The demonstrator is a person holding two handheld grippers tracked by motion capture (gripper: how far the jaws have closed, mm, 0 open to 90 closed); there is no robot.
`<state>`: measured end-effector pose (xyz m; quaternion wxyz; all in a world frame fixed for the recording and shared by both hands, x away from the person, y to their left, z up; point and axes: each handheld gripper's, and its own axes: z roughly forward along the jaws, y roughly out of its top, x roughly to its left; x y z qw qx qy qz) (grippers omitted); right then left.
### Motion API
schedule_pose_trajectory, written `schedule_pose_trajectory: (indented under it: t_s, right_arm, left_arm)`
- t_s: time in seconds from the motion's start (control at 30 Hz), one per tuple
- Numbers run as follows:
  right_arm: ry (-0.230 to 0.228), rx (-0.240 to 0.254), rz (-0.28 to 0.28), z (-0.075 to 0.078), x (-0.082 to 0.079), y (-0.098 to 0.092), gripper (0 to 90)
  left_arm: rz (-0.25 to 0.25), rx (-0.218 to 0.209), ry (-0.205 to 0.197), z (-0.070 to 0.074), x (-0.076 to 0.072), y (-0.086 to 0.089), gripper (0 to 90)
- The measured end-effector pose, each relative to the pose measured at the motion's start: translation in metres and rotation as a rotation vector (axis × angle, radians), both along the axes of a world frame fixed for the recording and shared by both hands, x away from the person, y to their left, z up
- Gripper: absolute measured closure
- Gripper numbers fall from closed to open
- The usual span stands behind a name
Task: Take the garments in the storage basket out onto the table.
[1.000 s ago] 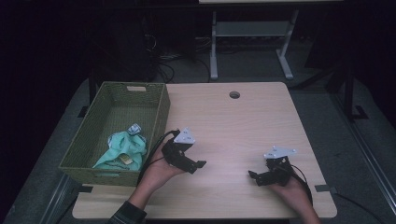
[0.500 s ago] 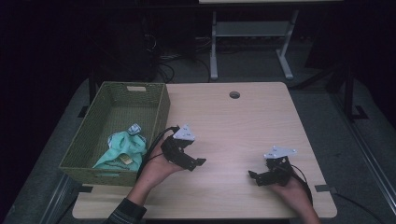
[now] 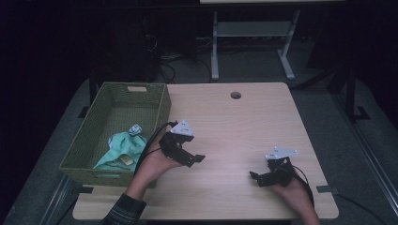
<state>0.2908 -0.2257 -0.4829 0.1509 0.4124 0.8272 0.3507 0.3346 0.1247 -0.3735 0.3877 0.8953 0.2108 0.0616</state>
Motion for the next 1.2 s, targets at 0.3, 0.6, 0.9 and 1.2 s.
schedule_pose_trajectory:
  t_s: [0.3,0.6,0.9,1.2]
  right_arm:
    - [0.001,-0.002,0.001,0.000,0.000,0.000,1.9]
    - [-0.003,-0.003,0.003,0.000,0.000,0.000,1.9]
    - [-0.005,-0.004,0.005,0.000,0.000,0.000,1.9]
    - [-0.004,-0.003,0.004,0.000,0.000,0.000,1.9]
  left_arm:
    - [-0.004,-0.009,-0.013,0.005,0.001,0.005,14.1]
    - [0.013,-0.016,-0.025,0.012,0.001,0.013,14.3]
    - [0.038,-0.024,-0.039,0.017,0.002,0.026,14.3]
    - [0.063,-0.032,-0.034,0.020,0.003,0.035,14.3]
